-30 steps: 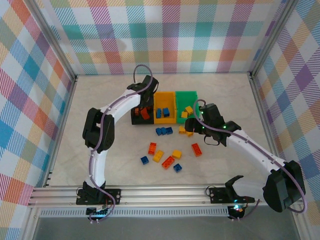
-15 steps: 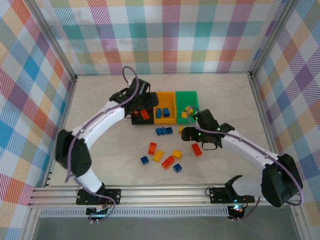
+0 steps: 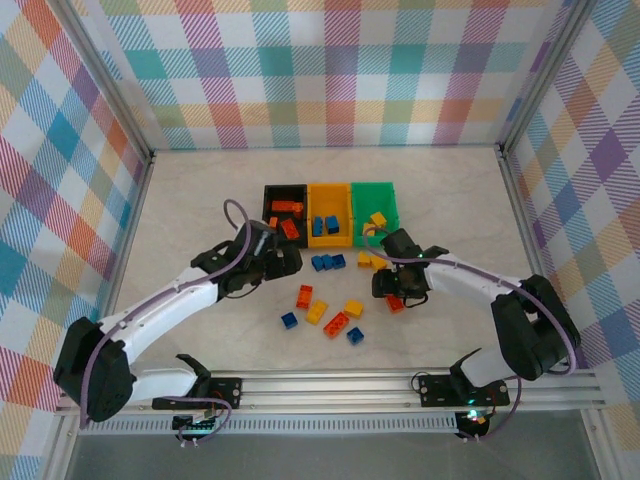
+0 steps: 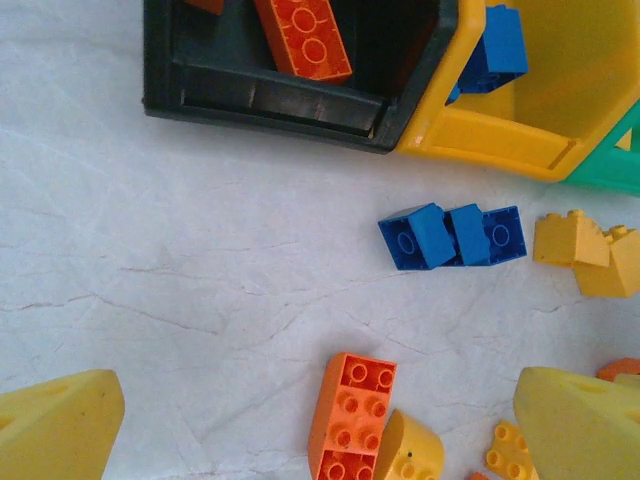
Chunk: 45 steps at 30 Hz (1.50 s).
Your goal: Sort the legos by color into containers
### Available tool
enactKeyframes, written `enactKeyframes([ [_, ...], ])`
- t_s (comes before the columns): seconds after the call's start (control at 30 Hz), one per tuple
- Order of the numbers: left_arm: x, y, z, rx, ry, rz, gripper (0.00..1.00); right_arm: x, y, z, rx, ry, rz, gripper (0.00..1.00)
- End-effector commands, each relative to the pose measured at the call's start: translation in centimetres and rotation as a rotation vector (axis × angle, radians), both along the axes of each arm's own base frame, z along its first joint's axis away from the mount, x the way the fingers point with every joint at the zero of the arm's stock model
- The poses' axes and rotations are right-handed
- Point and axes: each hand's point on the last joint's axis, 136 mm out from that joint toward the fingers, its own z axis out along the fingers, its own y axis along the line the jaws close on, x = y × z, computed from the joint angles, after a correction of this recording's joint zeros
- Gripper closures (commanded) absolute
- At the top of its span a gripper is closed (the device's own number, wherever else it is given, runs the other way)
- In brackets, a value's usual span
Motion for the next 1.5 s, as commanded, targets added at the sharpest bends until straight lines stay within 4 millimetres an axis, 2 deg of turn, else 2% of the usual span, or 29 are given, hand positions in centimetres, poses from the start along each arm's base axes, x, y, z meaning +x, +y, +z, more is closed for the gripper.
enactKeyframes([
  [0.0, -0.1, 1.0, 0.3, -0.014, -0.032, 0.052, 0.00, -1.3, -0.1, -1.1, -0.013, 0.057, 0.013, 0.35],
  [0.3, -0.5, 3.2, -0.2, 0.038, -0.027, 0.097, 0.00, -1.9, 0.1, -1.8, -0.039, 0.094, 0.026, 0.59],
  [0.43, -0.9, 4.1, -0.2, 0.045, -0.031, 0.115, 0.00, -1.2, 1.9, 0.3, 0.005, 0.038, 0.078, 0.67],
  [0.53, -1.4, 5.0, -0.6, 0.041, -0.034, 0.140, 0.00, 0.1, 4.9, 3.8, 0.067, -0.048, 0.157, 0.68],
  [0.67, -2.5, 6.4, -1.5, 0.039, -0.026, 0.182, 0.00, 2.3, 11.2, 9.3, 0.179, -0.155, 0.284, 0.68],
  [0.77, -3.1, 6.8, -1.9, 0.019, -0.023, 0.193, 0.00, 4.8, 15.6, 11.7, 0.252, -0.195, 0.333, 0.69],
  [0.87, -3.6, 6.9, -2.0, 0.007, -0.014, 0.189, 0.00, 7.9, 19.1, 13.2, 0.292, -0.234, 0.354, 0.68],
  [1.0, -4.1, 6.9, -2.2, 0.008, 0.001, 0.182, 0.00, 12.0, 22.9, 13.7, 0.295, -0.263, 0.374, 0.69],
  [1.17, -4.4, 7.1, -2.1, 0.003, 0.001, 0.181, 0.00, 15.7, 25.9, 12.6, 0.256, -0.263, 0.381, 0.69],
  [1.37, -4.6, 7.1, -1.7, 0.001, -0.003, 0.176, 0.00, 19.1, 27.3, 11.0, 0.190, -0.262, 0.366, 0.69],
  [1.47, -4.7, 7.1, -1.6, -0.003, -0.004, 0.172, 0.00, 20.0, 27.5, 10.3, 0.168, -0.250, 0.354, 0.63],
])
